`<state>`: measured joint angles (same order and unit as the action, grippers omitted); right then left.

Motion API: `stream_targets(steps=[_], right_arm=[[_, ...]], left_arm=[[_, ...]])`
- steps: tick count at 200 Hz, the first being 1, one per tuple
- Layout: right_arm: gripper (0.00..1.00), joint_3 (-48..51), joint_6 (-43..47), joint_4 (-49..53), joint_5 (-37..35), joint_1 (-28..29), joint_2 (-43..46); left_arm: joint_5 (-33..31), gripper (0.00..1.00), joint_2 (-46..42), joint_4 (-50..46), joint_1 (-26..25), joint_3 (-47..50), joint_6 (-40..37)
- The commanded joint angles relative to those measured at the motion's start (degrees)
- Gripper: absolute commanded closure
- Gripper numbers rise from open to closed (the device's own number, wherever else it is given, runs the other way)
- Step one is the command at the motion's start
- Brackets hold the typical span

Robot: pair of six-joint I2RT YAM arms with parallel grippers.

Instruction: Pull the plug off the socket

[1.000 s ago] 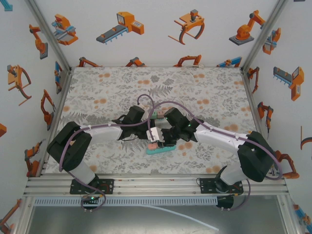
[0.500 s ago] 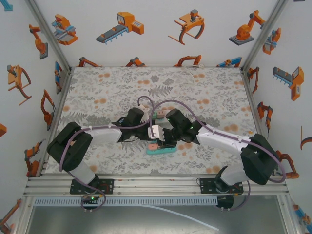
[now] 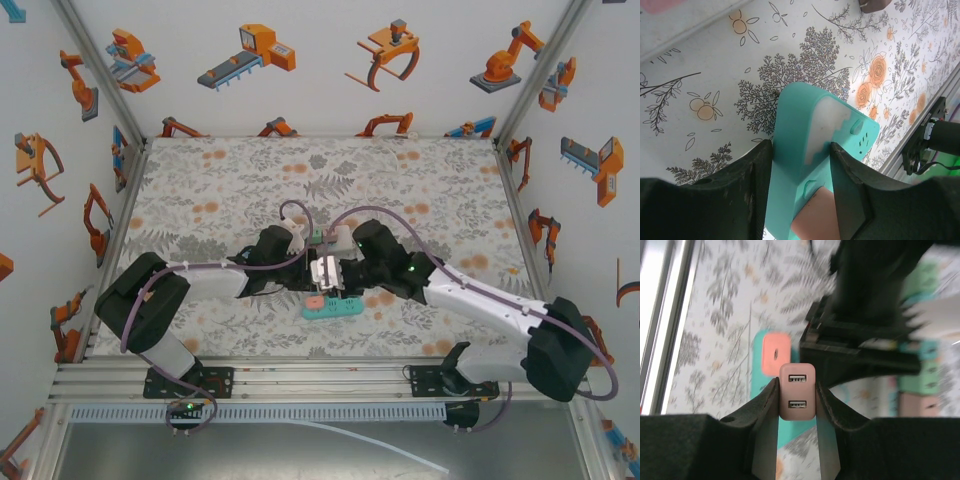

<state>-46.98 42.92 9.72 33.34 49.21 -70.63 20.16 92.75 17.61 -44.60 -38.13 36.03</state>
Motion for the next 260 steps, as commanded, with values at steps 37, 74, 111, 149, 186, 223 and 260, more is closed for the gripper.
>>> stream_targets(steps=[37,74,111,149,186,223,260], right_arm=[[0.91,1.7,-3.1,-6.5,1.8,-0.2,4.5],[0.9,3.4,-21.8,-11.0,-2.3,-5.5,10.2],[0.89,6.0,-38.9,-14.5,-6.6,-12.4,15.1],[0.92,8.1,-59.7,-17.2,-8.6,-23.2,15.4],[0.91,9.5,-75.4,-14.3,-7.8,-33.0,11.2],[0.91,13.3,-79.7,-11.9,-7.2,-39.0,7.0],[0.91,19.0,-79.9,-15.3,-9.4,-39.9,5.4]], left_arm=[[-7.6,0.51,3.1,-18.5,-0.8,3.1,-5.6],[-8.9,0.45,-0.5,-20.4,-0.8,-0.7,-5.8],[-8.6,0.33,-4.0,-22.9,-0.4,-5.1,-7.0],[-8.7,0.28,-9.0,-24.2,0.2,-8.4,-6.6],[-6.2,0.27,-17.0,-24.6,0.6,-10.2,-7.4],[0.8,0.26,-25.3,-24.1,0.5,-10.4,-11.7],[1.2,0.18,-30.5,-29.3,0.6,-10.2,-13.6]])
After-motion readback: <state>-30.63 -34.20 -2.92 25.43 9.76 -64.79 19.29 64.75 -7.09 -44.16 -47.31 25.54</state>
